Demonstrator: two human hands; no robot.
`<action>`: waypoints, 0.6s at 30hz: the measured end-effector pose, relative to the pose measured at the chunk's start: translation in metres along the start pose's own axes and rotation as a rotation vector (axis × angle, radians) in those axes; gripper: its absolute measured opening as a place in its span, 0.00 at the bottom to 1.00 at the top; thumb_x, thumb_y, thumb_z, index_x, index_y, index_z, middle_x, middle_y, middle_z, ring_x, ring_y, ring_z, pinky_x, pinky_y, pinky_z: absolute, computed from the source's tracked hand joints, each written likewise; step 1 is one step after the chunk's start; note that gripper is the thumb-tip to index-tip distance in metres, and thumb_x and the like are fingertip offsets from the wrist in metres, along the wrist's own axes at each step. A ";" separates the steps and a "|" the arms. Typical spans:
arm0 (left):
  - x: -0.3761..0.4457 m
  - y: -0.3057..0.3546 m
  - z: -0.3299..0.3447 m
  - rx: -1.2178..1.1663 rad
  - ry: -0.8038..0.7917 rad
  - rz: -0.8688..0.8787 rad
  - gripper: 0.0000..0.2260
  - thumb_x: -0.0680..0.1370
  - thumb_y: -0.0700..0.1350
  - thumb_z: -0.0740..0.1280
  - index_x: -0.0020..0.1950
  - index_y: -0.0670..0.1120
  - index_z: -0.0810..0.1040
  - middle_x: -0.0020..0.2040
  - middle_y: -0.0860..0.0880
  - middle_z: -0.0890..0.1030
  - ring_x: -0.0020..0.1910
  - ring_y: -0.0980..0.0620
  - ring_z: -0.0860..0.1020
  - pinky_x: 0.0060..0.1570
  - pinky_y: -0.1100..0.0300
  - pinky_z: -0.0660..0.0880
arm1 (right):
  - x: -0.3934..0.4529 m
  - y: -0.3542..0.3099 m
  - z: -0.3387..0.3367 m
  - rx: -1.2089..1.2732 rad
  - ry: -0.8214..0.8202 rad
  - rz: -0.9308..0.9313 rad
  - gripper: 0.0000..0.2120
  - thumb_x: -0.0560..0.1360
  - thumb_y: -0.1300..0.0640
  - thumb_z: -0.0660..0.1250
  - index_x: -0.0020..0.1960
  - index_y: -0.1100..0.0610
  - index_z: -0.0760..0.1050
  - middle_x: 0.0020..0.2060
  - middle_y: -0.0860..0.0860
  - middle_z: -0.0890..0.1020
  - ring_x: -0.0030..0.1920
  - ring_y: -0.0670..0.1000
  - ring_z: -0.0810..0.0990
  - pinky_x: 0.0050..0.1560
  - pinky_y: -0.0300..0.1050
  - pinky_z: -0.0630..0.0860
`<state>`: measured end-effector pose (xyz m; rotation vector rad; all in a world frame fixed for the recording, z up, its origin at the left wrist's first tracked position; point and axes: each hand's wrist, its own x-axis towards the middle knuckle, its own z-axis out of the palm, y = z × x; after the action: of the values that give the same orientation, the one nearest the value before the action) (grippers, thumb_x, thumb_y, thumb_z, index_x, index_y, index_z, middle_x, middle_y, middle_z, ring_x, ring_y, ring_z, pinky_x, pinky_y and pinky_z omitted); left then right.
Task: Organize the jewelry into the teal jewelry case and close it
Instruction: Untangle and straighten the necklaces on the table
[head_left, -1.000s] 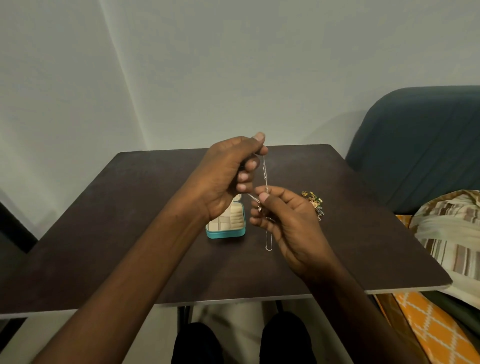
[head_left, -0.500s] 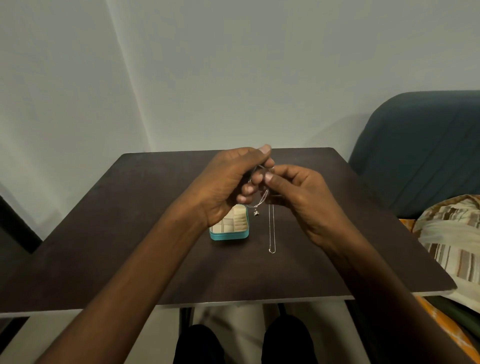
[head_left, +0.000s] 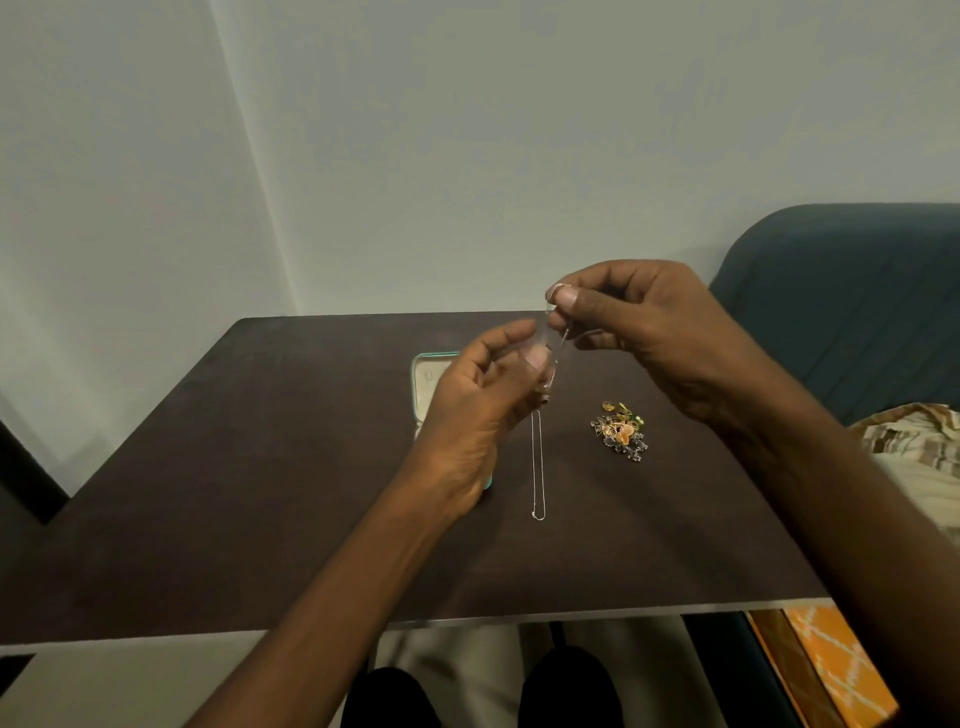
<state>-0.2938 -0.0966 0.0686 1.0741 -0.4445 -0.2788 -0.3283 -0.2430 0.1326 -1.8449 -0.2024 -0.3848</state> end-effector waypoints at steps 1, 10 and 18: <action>-0.001 -0.004 0.000 0.048 -0.014 -0.022 0.16 0.67 0.45 0.70 0.55 0.49 0.77 0.48 0.49 0.81 0.49 0.51 0.79 0.52 0.56 0.77 | 0.001 -0.001 -0.001 -0.038 -0.011 -0.001 0.04 0.74 0.58 0.68 0.46 0.57 0.80 0.37 0.50 0.84 0.42 0.48 0.80 0.46 0.45 0.77; -0.006 -0.014 0.001 0.193 -0.078 -0.048 0.10 0.73 0.43 0.68 0.53 0.51 0.79 0.54 0.47 0.82 0.54 0.49 0.80 0.54 0.52 0.78 | 0.014 -0.014 -0.011 -0.247 -0.087 -0.017 0.05 0.73 0.54 0.68 0.45 0.55 0.81 0.37 0.49 0.85 0.41 0.46 0.81 0.42 0.40 0.76; -0.004 -0.012 -0.003 0.096 -0.006 -0.004 0.07 0.77 0.41 0.64 0.52 0.46 0.79 0.38 0.50 0.83 0.40 0.53 0.82 0.50 0.56 0.79 | 0.019 -0.020 -0.014 -0.281 -0.106 0.002 0.06 0.74 0.55 0.68 0.46 0.55 0.82 0.35 0.48 0.84 0.39 0.44 0.80 0.43 0.42 0.76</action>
<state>-0.2958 -0.0981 0.0554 1.1678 -0.4648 -0.2666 -0.3198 -0.2515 0.1607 -2.1448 -0.2281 -0.3262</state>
